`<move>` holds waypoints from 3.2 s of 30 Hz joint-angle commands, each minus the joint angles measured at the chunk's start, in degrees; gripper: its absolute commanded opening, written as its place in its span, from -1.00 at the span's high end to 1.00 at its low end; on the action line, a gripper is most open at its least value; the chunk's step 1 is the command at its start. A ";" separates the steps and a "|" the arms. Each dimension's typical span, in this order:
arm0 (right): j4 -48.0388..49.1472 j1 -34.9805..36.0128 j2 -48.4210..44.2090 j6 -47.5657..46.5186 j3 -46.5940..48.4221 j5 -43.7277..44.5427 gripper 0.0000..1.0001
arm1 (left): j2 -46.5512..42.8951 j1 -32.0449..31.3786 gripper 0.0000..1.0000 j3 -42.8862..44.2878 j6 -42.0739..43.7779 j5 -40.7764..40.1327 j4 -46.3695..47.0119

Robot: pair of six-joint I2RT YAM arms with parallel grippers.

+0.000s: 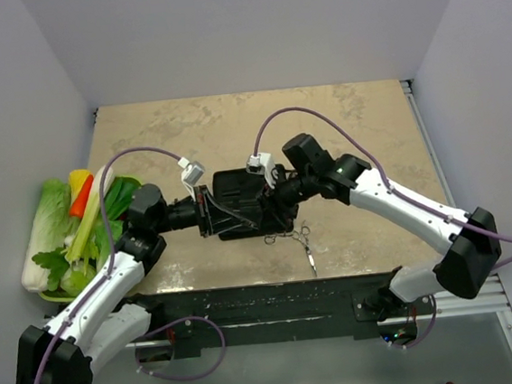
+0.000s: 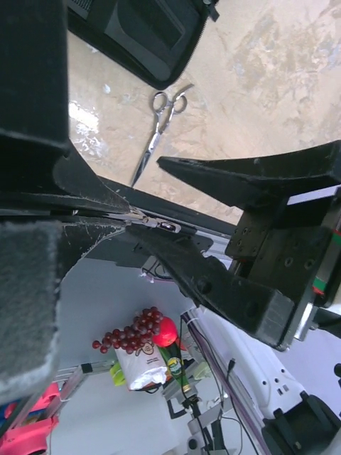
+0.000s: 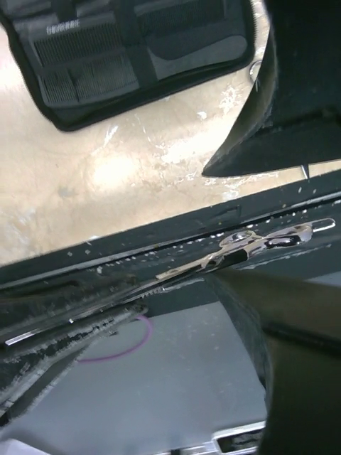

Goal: Sort the hair-cutting tools
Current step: Pick up the scissors from the center of the board.

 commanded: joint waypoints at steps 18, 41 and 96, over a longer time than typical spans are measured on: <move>1.26 12.05 -14.58 4.49 4.97 41.63 -0.37 | -4.52 -1.94 1.00 7.13 -14.58 -21.61 -9.95; 5.66 26.47 -8.07 -6.77 4.71 59.76 -0.34 | -9.18 -1.94 1.00 11.27 -21.17 -24.97 -22.30; 3.99 27.00 -7.01 -4.57 6.20 62.49 -0.05 | -11.90 -1.85 1.00 11.19 -21.97 -23.74 -21.86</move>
